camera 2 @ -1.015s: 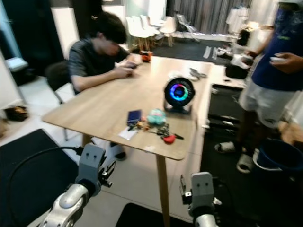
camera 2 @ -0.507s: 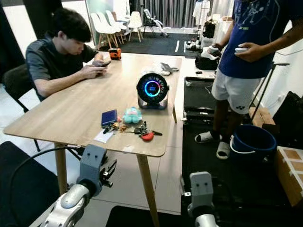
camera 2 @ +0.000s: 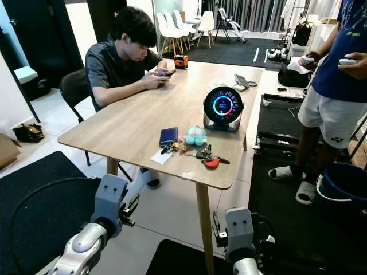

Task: Hang keys on a hook

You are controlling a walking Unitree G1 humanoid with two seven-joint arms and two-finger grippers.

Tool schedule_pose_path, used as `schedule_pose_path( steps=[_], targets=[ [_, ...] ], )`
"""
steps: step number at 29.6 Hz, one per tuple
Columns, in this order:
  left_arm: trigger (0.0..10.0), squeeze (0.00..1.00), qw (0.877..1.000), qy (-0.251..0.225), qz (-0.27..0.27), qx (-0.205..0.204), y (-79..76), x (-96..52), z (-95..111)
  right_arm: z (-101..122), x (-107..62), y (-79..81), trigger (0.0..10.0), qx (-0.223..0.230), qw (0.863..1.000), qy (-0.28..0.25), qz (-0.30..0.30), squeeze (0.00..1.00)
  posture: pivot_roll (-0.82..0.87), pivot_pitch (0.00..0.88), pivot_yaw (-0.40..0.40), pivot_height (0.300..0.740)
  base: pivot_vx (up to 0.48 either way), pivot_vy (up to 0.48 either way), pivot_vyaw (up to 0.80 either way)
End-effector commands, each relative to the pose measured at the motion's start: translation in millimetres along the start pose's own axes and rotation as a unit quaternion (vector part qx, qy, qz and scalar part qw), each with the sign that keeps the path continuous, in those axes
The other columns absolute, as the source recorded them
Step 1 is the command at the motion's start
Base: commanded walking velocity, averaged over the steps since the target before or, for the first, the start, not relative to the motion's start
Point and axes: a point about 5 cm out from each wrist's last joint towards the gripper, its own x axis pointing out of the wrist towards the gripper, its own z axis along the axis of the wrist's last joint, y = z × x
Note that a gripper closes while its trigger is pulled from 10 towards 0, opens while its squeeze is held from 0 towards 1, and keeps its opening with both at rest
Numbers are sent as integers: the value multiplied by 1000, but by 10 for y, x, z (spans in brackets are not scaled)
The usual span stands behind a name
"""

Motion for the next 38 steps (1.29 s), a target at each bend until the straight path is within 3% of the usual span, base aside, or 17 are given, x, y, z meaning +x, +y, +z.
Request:
schedule_pose_path(
  steps=[1,18,29,31,38],
  targets=[
    [10000,0,1000,-1,-7,-2,-10,-13,-9,-16,-21,-6,10000,1,1000,3,2,0,59,83,27,740,0,0,0],
    [10000,0,999,-27,-32,-13,-102,-33,54,-11,-25,29,10000,8,1000,1,11,0,60,87,27,740,0,0,0],
    [10000,0,996,-61,-60,1,-151,-10,269,-5,-23,27,10000,10,1000,-1,11,0,62,88,28,740,0,0,0],
    [10000,0,996,-61,-60,17,-156,-14,255,-3,-22,29,10000,11,1000,-2,12,0,62,88,28,740,0,0,0],
    [10000,0,996,-66,-54,14,-148,-23,247,-5,-33,39,10000,11,1000,-1,13,0,62,91,29,740,166,0,0]
  ],
)
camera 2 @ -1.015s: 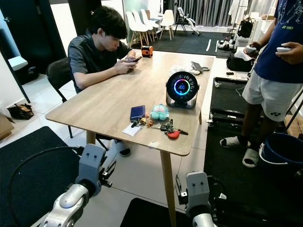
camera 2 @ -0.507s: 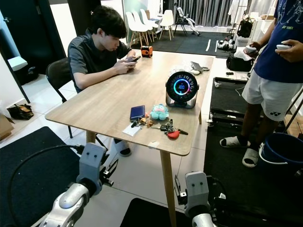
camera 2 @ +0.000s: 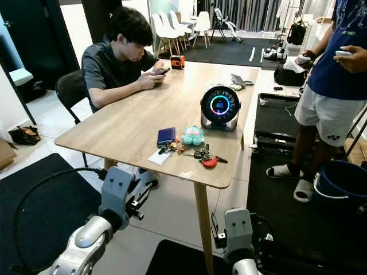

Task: Hang keys on a hook

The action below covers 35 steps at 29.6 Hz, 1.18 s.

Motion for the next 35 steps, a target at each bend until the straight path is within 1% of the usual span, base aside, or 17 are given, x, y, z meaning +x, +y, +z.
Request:
schedule_pose_path(
  steps=[1,11,17,18,20,22,27,30,31,32,34,35],
  targets=[
    [10000,0,1000,3,2,1,-7,-17,-29,1,-25,7,10000,6,1000,-2,-2,0,62,91,29,740,480,0,0],
    [10000,0,1000,6,7,0,3,-14,-26,3,-25,-2,10000,4,1000,-2,-1,0,62,91,27,740,480,0,0],
    [10000,0,1000,10,13,-3,27,-14,-36,-1,-27,-4,10000,4,1000,-1,-1,0,64,91,27,740,324,0,0],
    [10000,0,1000,13,23,-14,51,-11,-36,-5,-28,-5,10000,3,1000,0,-1,0,63,91,27,740,0,0,0],
    [10000,0,1000,13,23,-14,51,-11,-36,-5,-28,-5,10000,3,1000,0,-1,0,63,91,27,740,0,0,0],
    [10000,0,999,12,26,-24,66,-12,-33,-7,-29,-6,10000,3,1000,1,-1,0,62,90,26,740,0,0,0],
    [10000,0,999,13,28,-24,78,-18,-37,-7,-29,-7,10000,3,1000,1,-1,0,62,90,26,740,0,0,0],
    [10000,0,999,9,28,-21,94,-26,-17,-5,-30,-8,10000,1,1000,1,-1,0,59,88,26,740,0,0,0],
    [10000,0,1000,5,25,-12,118,-36,15,-2,-30,-9,10000,1,1000,1,-1,0,58,88,27,740,0,0,0],
    [10000,0,1000,5,25,-12,118,-36,15,-2,-30,-9,10000,1,1000,1,-1,0,58,88,27,740,0,0,0],
    [10000,0,1000,-4,16,7,164,-55,91,12,-29,-16,10000,-5,1000,-3,-1,0,59,89,27,740,0,0,0],
    [10000,0,1000,-4,16,7,164,-55,91,12,-29,-16,10000,-5,1000,-3,-1,0,59,89,27,740,0,0,0]
  ],
)
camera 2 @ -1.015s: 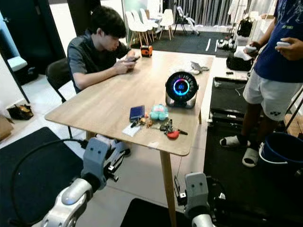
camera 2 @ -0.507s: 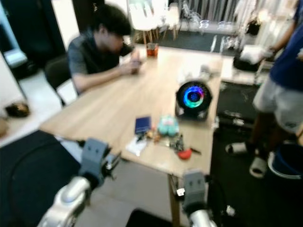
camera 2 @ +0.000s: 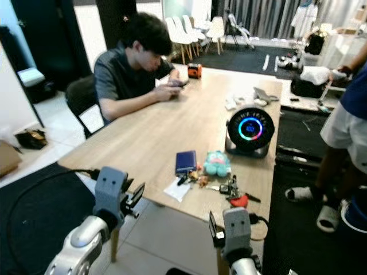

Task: Hang keys on a hook

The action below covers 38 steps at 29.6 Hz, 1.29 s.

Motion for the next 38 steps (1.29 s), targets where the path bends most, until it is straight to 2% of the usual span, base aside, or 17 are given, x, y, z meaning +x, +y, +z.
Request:
schedule_pose_path(
  steps=[1,4,7,10,12,14,15,17,21,24,26,28,31,33,34,35,38],
  targets=[
    [10000,0,1000,-7,-12,17,56,-17,93,-5,-22,-34,10000,-10,1000,3,-3,0,60,88,27,740,0,0,0],
    [10000,0,999,-19,-24,26,108,-28,215,106,7,-70,10000,-17,1000,-19,-7,0,60,88,28,740,0,0,0],
    [10000,0,999,-19,-24,26,108,-28,215,106,7,-70,10000,-17,1000,-19,-7,0,60,88,28,740,0,0,0],
    [10000,0,999,-23,-28,30,114,-23,250,251,29,-160,10000,-11,999,-44,-29,0,53,88,32,740,0,0,0],
    [10000,0,999,-23,-28,30,114,-23,250,251,29,-160,10000,-11,999,-44,-29,0,53,88,32,740,0,0,0],
    [10000,0,999,-19,-31,26,80,2,215,417,2,-344,10000,-10,995,-68,-67,0,38,89,40,740,0,0,0],
    [10000,0,999,-19,-31,26,80,2,215,417,2,-344,10000,-10,995,-68,-67,0,38,89,40,740,0,0,0],
    [10000,0,999,-13,-35,23,49,30,180,483,-10,-473,10000,-10,994,-71,-85,0,21,91,51,740,0,0,0],
    [10000,0,999,-7,-35,14,50,73,174,410,84,-535,10000,-39,996,-37,-69,0,23,93,52,740,0,0,0],
    [10000,0,999,-6,-32,16,66,78,179,457,120,-542,10000,-49,996,-45,-64,0,30,93,48,740,0,0,0],
    [10000,0,1000,-3,-26,17,91,73,175,597,178,-638,10000,-45,993,-67,-84,0,35,93,44,740,0,0,0],
    [10000,0,1000,-3,-24,17,97,72,174,635,189,-664,10000,-43,992,-71,-90,0,35,93,44,740,0,0,0],
    [10000,0,1000,1,-19,18,110,64,152,669,285,-762,10000,-61,993,-53,-90,0,38,92,43,740,0,0,0],
    [10000,0,1000,3,-18,18,106,62,132,645,411,-804,10000,-51,996,-11,-74,0,41,92,41,740,0,0,0],
    [10000,0,1000,4,-18,18,100,65,128,649,455,-759,10000,-35,998,1,-46,0,46,92,36,740,0,0,0],
    [10000,0,1000,4,-18,18,100,65,128,649,455,-759,10000,-35,998,1,-46,0,46,92,36,740,0,0,0],
    [10000,0,1000,5,-15,17,92,64,124,630,491,-587,10000,15,998,48,36,0,55,94,30,740,0,0,0]
  ],
)
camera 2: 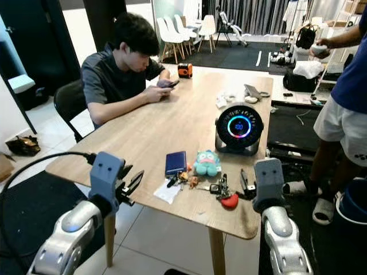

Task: Hang keys on a hook

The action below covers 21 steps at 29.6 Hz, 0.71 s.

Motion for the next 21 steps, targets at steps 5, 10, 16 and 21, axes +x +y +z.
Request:
schedule_pose_path(
  steps=[5,10,16,21],
  targets=[
    [10000,0,1000,19,6,-5,-16,-34,-95,-26,-13,253,10000,95,989,42,105,0,51,95,32,740,0,0,0],
    [10000,0,1000,18,6,-5,-16,-23,-83,-85,-61,393,10000,106,986,56,120,0,56,99,30,740,0,0,0],
    [10000,0,1000,19,7,-5,-16,-28,-85,-122,-132,417,10000,115,985,66,112,0,55,100,30,740,0,0,0],
    [10000,0,1000,20,2,-6,-32,-17,-90,-264,-212,345,10000,116,982,126,84,0,42,104,40,740,0,0,0]
  ],
)
